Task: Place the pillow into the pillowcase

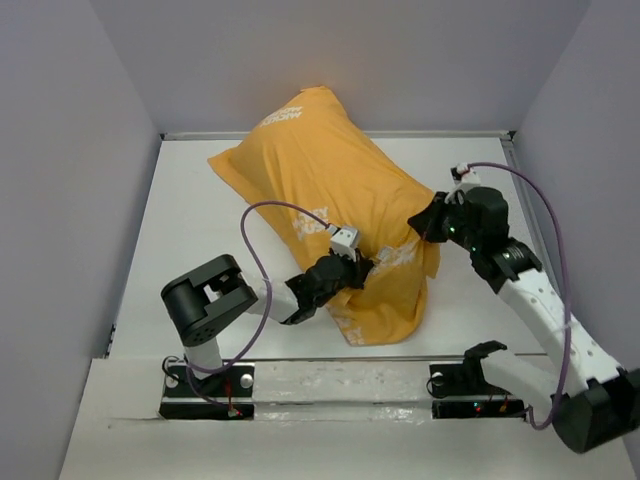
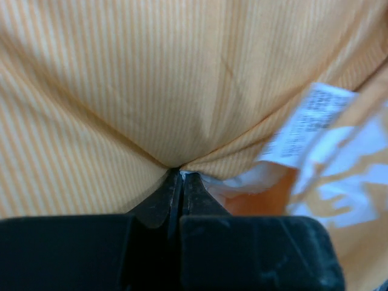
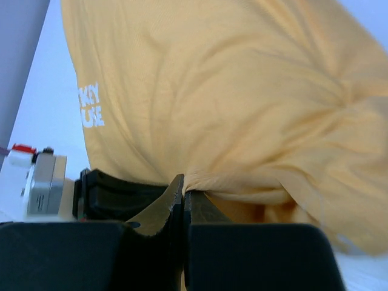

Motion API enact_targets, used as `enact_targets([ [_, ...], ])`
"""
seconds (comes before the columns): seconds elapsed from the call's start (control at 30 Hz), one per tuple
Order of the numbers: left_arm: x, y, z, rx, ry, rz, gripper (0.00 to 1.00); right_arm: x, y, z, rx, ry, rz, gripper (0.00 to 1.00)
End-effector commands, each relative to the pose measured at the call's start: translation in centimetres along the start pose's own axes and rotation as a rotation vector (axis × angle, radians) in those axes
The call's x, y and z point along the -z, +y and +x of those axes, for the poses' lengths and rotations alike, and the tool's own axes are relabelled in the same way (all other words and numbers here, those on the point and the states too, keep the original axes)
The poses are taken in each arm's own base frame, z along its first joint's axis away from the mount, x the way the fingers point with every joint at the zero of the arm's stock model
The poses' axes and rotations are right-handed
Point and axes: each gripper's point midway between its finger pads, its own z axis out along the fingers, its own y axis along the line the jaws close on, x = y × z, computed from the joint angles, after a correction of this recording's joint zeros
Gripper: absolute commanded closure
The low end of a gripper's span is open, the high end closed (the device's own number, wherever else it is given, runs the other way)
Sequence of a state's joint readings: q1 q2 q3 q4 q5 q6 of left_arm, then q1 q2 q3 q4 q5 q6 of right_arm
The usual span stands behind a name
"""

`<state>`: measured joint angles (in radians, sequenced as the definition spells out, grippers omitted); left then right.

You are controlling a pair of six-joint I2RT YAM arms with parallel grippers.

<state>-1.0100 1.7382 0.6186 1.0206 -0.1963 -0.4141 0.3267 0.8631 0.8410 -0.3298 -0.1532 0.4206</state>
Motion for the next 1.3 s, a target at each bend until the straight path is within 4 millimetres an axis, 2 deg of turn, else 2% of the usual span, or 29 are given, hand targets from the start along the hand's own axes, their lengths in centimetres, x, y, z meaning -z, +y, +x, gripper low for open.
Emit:
enact_targets([
  [0.0,0.0,-3.1,1.6,0.011,0.033,0.024,0.99,-4.3,4.0,-1.8,0.059,0.06,-0.212,1.0],
  [0.03,0.4,-4.0,0.3,0.03,0.005,0.043,0.99,-5.8,2.2,-0.3,0.039,0.1,-0.144,1.0],
  [0.07,0.8,-4.5,-0.4,0.031,-0.012,0.052,0.99,-6.2,1.2,0.2,0.032,0.108,-0.102,0.92],
  [0.1,1.4,-4.3,-0.8,0.026,-0.022,0.044,0.99,-6.3,0.3,0.8,0.023,0.119,-0.059,0.69],
  [0.13,2.4,-4.9,-3.3,0.027,-0.075,0.058,0.99,-5.9,-0.9,0.8,0.02,0.089,0.004,0.54],
  [0.17,3.0,-4.9,-4.4,0.018,-0.097,0.055,0.99,-5.4,-1.2,0.1,0.022,0.06,0.032,0.39],
  [0.23,4.1,-4.3,-6.2,-0.007,-0.117,0.026,0.99,-4.2,-1.9,0.1,0.034,0.056,0.081,0.22],
  [0.27,5.4,-4.9,-9.1,-0.01,-0.177,0.042,0.96,-3.0,-1.2,-1.3,0.06,0.019,0.069,0.21],
  [0.3,6.0,-5.0,-10.8,-0.004,-0.206,0.051,0.88,-2.3,-0.7,-1.7,0.074,0.015,0.053,0.2],
  [0.33,7.0,-5.1,-13.2,0.002,-0.237,0.076,0.86,-1.4,0.0,-1.3,0.086,0.047,0.02,0.19],
  [0.4,8.1,-5.3,-15.9,0.003,-0.258,0.122,0.86,0.5,1.5,-2.2,0.101,0.027,-0.037,0.19],
  [0.43,9.2,-4.4,-18.8,0.021,-0.321,0.122,0.86,1.1,2.1,-1.5,0.106,0.054,-0.063,0.19],
  [0.53,10.9,-2.9,-21.8,0.036,-0.37,0.113,0.86,2.5,3.5,-0.9,0.135,0.074,-0.093,0.15],
  [0.57,11.1,-1.7,-22.2,0.044,-0.381,0.098,0.87,2.5,3.3,-0.8,0.149,0.076,-0.077,0.14],
  [0.63,11.5,-1.9,-22.6,0.066,-0.388,0.118,0.87,2.7,3.4,-0.6,0.166,0.083,-0.074,0.14],
  [0.73,10.3,-4.9,-21.7,0.103,-0.324,0.252,0.89,3.4,4.9,-1.9,0.182,0.053,-0.107,0.13],
  [0.77,8.8,-5.5,-20.1,0.128,-0.278,0.262,0.89,3.8,5.4,-3.2,0.191,0.026,-0.11,0.13],
  [0.8,8.4,-8.7,-19.9,0.13,-0.278,0.325,0.89,4.1,5.9,-3.5,0.199,0.025,-0.12,0.14],
  [0.83,6.2,-9.6,-17.5,0.114,-0.213,0.319,0.87,4.3,6.1,-4.1,0.203,0.01,-0.124,0.13],
  [0.87,5.3,-10.9,-16.7,0.086,-0.194,0.337,0.85,4.3,6.3,-4.4,0.208,0.007,-0.124,0.13],
  [0.9,4.9,-13.3,-17.6,0.083,-0.204,0.39,0.74,4.7,6.5,-5.1,0.218,-0.005,-0.12,0.13],
  [0.97,3.5,-13.6,-17.4,0.097,-0.199,0.403,0.59,4.9,6.4,-5.4,0.232,-0.011,-0.109,0.13],
  [1.0,3.5,-13.7,-18.1,0.093,-0.217,0.405,0.44,5.1,6.4,-5.4,0.235,-0.009,-0.11,0.13],
  [1.07,4.1,-13.5,-20.9,0.077,-0.275,0.399,0.33,5.3,6.4,-4.9,0.241,0.01,-0.12,0.13],
  [1.1,5.9,-12.9,-24.8,0.035,-0.367,0.39,0.19,5.2,6.8,-3.6,0.246,0.049,-0.167,0.14],
  [1.13,6.5,-12.6,-25.8,0.036,-0.391,0.387,0.19,5.2,6.9,-3.5,0.244,0.052,-0.175,0.14],
  [1.2,7.6,-11.9,-26.9,0.022,-0.414,0.379,0.18,5.0,7.8,-2.1,0.253,0.095,-0.218,0.15],
  [1.23,9.0,-11.0,-28.6,0.012,-0.456,0.355,0.18,4.5,7.5,-0.9,0.244,0.122,-0.2,0.16],
  [1.27,8.9,-9.1,-27.9,0.004,-0.439,0.284,0.18,4.1,7.7,-0.1,0.248,0.139,-0.195,0.16],
])
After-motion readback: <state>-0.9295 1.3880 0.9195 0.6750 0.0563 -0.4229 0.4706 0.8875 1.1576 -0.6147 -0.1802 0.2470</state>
